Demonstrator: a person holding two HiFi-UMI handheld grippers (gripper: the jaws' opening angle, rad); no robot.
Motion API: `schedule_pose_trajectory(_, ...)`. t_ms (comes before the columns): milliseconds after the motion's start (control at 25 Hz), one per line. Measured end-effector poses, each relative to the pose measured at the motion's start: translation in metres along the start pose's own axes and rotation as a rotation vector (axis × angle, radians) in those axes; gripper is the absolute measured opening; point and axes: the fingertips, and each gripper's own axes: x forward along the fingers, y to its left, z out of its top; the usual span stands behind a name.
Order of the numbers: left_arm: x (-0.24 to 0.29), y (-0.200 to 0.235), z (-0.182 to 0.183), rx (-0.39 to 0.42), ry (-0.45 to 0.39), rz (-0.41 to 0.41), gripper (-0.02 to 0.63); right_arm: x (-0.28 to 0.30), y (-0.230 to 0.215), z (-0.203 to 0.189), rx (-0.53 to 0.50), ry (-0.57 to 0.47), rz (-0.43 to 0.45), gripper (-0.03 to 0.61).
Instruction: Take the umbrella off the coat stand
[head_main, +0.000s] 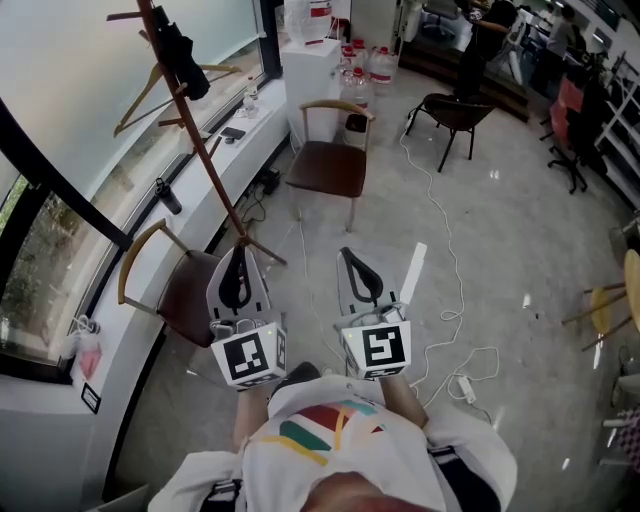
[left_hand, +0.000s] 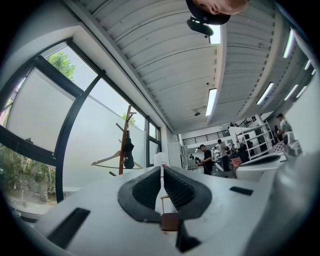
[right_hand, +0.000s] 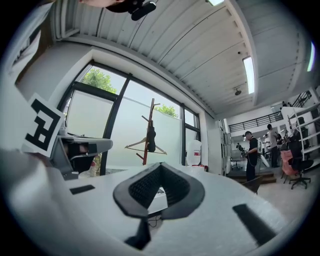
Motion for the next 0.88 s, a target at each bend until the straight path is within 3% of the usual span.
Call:
schedule_pose_trajectory(560,0.007,-0.004,-0.011,0.004,0.008,-0.011,0.014,0.001,-0.003,-0.006,0.027,-0.001,0.037,0.000)
schedule_pose_trajectory(880,0.032,-0.012,-0.012,-0.001,-0.018,-0.034,0.014,0.008,-0.024,-0.008,0.029,-0.010,0.007,0.000)
